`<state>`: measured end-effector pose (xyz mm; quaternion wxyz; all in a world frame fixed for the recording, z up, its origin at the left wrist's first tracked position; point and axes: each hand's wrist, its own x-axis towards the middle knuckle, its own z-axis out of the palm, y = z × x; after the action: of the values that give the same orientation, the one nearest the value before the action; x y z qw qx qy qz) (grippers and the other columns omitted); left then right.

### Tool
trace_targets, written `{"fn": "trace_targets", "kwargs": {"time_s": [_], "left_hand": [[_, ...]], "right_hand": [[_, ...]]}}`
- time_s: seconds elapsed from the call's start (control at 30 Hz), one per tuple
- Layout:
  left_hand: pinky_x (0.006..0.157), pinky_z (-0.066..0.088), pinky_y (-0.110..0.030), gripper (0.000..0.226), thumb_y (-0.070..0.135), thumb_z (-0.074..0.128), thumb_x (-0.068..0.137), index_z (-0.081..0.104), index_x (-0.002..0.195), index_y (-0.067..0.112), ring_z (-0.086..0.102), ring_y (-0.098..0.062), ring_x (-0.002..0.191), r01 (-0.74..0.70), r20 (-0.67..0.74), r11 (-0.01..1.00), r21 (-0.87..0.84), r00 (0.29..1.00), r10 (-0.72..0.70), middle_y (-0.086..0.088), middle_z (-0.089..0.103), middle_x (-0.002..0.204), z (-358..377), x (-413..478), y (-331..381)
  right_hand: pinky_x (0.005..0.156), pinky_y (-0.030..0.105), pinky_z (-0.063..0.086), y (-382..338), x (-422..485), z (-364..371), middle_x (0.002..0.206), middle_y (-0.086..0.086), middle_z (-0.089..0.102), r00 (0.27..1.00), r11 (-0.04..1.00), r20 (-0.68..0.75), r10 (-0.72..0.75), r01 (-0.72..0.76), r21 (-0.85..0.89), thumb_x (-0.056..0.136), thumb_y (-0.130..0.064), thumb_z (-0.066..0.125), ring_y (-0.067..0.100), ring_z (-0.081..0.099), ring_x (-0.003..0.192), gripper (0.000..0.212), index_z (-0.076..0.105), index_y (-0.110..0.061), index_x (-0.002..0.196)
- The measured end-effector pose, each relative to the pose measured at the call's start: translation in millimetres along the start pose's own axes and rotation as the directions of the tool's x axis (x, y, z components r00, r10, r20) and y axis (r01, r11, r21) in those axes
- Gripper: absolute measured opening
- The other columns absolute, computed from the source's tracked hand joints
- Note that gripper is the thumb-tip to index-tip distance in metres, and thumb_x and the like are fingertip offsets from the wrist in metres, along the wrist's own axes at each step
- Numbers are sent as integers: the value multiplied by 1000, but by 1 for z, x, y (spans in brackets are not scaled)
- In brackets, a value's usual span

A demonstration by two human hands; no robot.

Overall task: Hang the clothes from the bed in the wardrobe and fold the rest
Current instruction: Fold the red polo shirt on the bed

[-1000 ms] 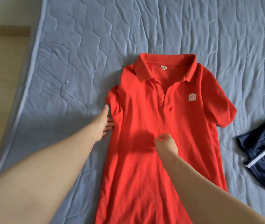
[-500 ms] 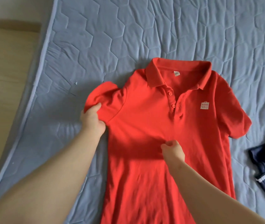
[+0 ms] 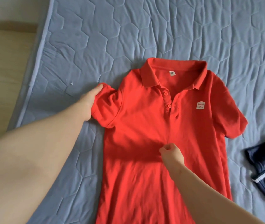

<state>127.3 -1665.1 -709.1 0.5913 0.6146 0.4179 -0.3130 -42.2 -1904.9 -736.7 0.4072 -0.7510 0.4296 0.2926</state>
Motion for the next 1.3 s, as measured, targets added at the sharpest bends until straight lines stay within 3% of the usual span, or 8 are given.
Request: {"fn": "trace_targets", "kwargs": {"time_s": [0.23, 0.47, 0.6, 0.73, 0.87, 0.97, 1.1, 1.3], "left_hand": [[58, 55, -25, 16, 8, 63, 85, 61, 97, 18, 67, -12, 63, -191, 92, 964, 183, 980, 176, -2, 70, 80, 12, 5, 21], [70, 55, -28, 20, 30, 52, 90, 67, 86, 18, 69, -13, 69, -67, 359, 985, 160, 933, 5, 0, 73, 76, 6, -10, 32], [75, 52, -29, 14, 24, 56, 91, 66, 90, 14, 65, -13, 77, -270, 62, 962, -37, 960, 272, 1, 71, 77, -2, -4, 33], [73, 46, -28, 28, 19, 60, 89, 65, 108, -1, 52, -12, 77, -483, -549, 868, 117, 697, 462, -5, 63, 84, -22, 2, 9], [80, 51, -32, 46, 15, 71, 81, 53, 122, 3, 63, -21, 91, -266, -284, 963, 50, 920, 269, -11, 65, 107, -25, 5, -25], [79, 52, -37, 55, 9, 77, 73, 50, 121, 5, 63, -25, 97, -132, -199, 972, 197, 965, 171, -12, 63, 114, -25, 4, -34], [87, 50, -38, 40, 4, 75, 74, 51, 105, 13, 59, -22, 98, -213, -315, 945, 249, 905, 287, -14, 60, 119, -23, -1, -42], [101, 32, -47, 83, 29, 72, 76, 24, 143, 22, 35, -35, 127, 5, -477, 688, 726, 724, 498, -13, 31, 142, 6, -34, -52]], "right_hand": [[72, 29, 42, 2, 17, 4, 73, 4, 60, 996, 998, -74, 57, -55, 32, 83, -15, 54, 26, 57, 78, 16, 51, -19, 68], [69, 28, 40, 3, 14, 10, 79, 6, 63, 993, 997, -91, 73, -71, 24, 83, -15, 51, 27, 58, 80, 14, 50, -19, 70], [69, 27, 39, 1, 13, 12, 81, 7, 63, 994, 998, -95, 61, -61, 6, 84, -15, 52, 27, 57, 79, 12, 51, -18, 72], [70, 28, 40, 1, 13, 14, 82, 9, 64, 993, 998, -99, 62, -63, 3, 83, -15, 52, 28, 59, 82, 13, 48, -19, 71], [69, 27, 39, 2, 13, 15, 82, 8, 63, 992, 998, -111, 55, -56, -4, 83, -15, 52, 28, 59, 81, 14, 47, -19, 70], [67, 26, 36, 3, 15, 15, 77, 5, 61, 992, 999, -116, 42, -43, -6, 83, -15, 52, 26, 55, 76, 15, 47, -19, 69], [69, 27, 38, 6, 12, 13, 73, 1, 57, 995, 999, -98, 36, -35, 13, 82, -15, 52, 25, 55, 76, 14, 47, -20, 70], [70, 28, 36, 1, 1, -17, 93, 11, 63, 985, 999, -169, 28, -20, 48, 84, -13, 52, 28, 54, 83, 5, 52, -14, 89]]}}
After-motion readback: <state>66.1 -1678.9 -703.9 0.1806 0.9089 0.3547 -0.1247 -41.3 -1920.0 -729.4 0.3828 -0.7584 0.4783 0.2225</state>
